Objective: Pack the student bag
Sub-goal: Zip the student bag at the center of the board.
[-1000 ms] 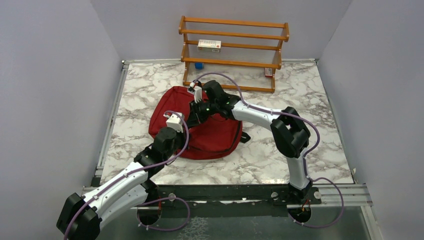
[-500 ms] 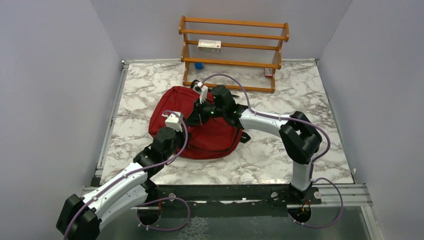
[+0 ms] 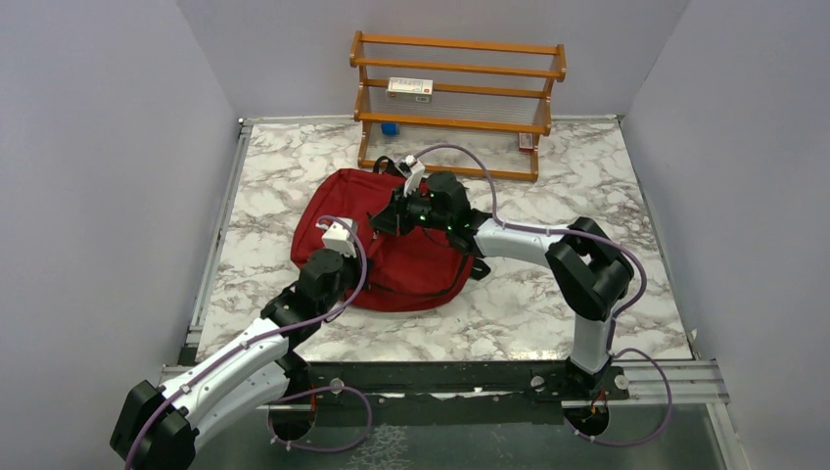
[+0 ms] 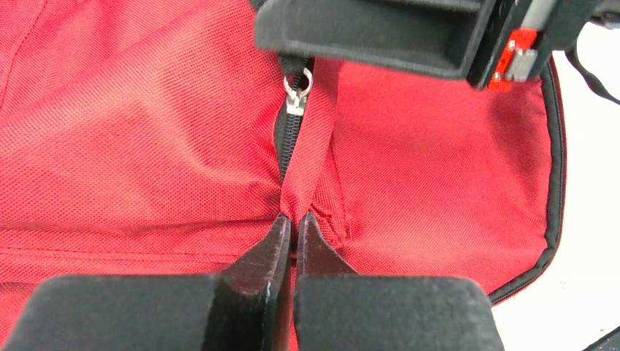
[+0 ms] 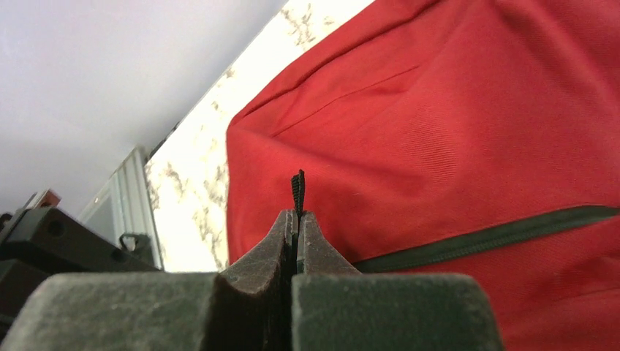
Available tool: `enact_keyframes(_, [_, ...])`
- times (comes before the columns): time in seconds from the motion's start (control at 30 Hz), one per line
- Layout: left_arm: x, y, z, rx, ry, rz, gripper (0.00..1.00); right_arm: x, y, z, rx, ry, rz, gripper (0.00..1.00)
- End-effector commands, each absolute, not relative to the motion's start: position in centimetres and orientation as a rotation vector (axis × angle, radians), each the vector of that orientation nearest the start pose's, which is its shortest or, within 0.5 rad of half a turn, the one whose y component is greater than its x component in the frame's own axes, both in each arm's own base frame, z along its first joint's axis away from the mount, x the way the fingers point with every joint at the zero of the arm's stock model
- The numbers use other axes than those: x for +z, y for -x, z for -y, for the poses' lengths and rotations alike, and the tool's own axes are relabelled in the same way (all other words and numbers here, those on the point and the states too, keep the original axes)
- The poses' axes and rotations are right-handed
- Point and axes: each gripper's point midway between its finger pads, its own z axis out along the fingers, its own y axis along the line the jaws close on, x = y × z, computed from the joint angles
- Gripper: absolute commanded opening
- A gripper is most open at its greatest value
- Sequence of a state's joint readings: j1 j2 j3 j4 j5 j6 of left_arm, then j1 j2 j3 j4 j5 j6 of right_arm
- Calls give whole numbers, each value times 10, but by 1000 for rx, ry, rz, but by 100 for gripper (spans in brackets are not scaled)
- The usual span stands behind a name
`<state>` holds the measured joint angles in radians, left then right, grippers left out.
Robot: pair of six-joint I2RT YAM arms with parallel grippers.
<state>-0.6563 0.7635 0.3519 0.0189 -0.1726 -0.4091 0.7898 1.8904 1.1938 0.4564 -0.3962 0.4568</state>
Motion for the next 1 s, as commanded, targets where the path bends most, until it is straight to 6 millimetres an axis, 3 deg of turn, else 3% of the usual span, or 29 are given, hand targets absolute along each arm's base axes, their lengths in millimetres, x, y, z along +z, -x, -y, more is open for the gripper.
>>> enact_keyframes(0.0, [107, -231, 166, -525, -139, -2050, 0, 223, -373, -425, 1127, 443, -1654, 1])
enact_keyframes(0.23, [106, -230, 164, -519, -134, -2055, 0, 208, -400, -414, 1050, 409, -1675, 0])
enact_keyframes(0.57, [104, -224, 159, -539, -80, -2063, 0, 172, -462, -390, 948, 328, -1714, 1])
enact_keyframes(0.77, [100, -217, 151, -563, 30, -2066, 0, 153, -492, -376, 894, 290, -1728, 0])
enact_keyframes(0.97, [106, -212, 131, -551, 205, -2036, 0, 130, -510, -369, 839, 285, -1759, 0])
